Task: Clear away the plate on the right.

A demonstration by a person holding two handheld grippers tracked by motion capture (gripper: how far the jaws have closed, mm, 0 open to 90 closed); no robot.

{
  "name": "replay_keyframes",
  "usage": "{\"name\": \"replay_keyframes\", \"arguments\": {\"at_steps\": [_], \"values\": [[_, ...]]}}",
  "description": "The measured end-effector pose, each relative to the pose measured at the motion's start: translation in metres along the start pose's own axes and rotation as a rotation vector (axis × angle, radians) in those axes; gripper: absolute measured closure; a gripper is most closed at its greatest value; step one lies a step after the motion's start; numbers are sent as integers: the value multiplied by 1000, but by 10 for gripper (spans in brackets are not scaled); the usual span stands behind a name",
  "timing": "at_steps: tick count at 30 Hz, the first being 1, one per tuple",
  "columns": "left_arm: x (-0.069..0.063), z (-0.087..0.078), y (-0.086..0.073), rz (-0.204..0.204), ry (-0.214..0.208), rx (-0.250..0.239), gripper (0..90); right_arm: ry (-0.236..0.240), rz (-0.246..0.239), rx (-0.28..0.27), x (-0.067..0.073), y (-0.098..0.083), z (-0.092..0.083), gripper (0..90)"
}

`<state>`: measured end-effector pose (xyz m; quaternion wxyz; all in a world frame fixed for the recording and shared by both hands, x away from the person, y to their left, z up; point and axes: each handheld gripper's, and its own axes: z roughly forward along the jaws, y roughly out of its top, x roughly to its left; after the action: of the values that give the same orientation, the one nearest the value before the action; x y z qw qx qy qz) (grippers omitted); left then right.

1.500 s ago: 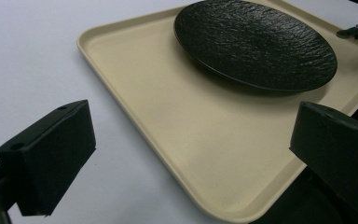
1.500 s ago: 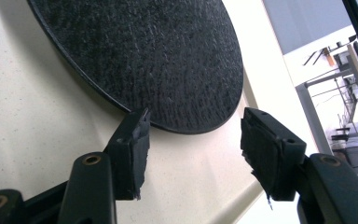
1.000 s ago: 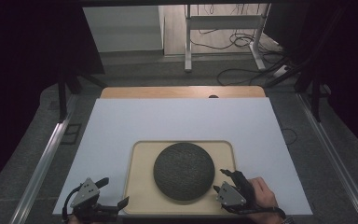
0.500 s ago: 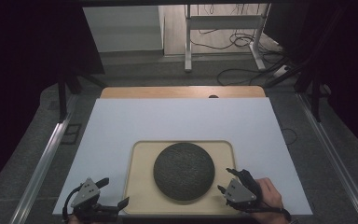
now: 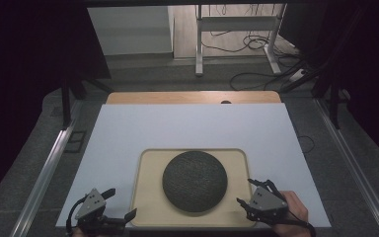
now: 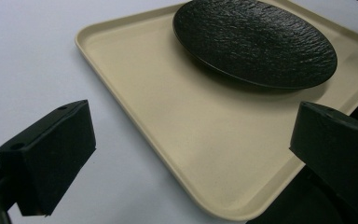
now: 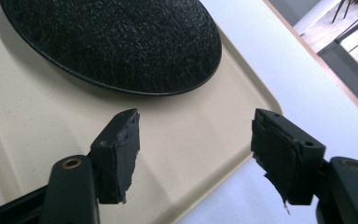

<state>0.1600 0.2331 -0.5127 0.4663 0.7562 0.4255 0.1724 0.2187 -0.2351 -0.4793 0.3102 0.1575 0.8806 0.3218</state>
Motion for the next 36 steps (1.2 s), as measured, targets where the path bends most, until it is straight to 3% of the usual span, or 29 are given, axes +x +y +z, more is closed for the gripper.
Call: {"name": "replay_keyframes", "arguments": {"at_steps": [7, 15, 21, 29, 36], "values": [[0, 0, 0, 0, 0, 1, 0, 16, 78, -16, -6, -7, -7, 269], [0, 0, 0, 2, -1, 3, 0, 28, 133, -30, -10, -16, -13, 217], [0, 1, 0, 3, -2, 4, 0, 23, 195, -47, -15, -23, -19, 132], [0, 2, 0, 4, -5, 9, 0, 4, 231, -72, -17, -34, -28, 51], [0, 1, 0, 4, -3, 8, 0, 4, 279, -80, -19, -45, -35, 38]]}}
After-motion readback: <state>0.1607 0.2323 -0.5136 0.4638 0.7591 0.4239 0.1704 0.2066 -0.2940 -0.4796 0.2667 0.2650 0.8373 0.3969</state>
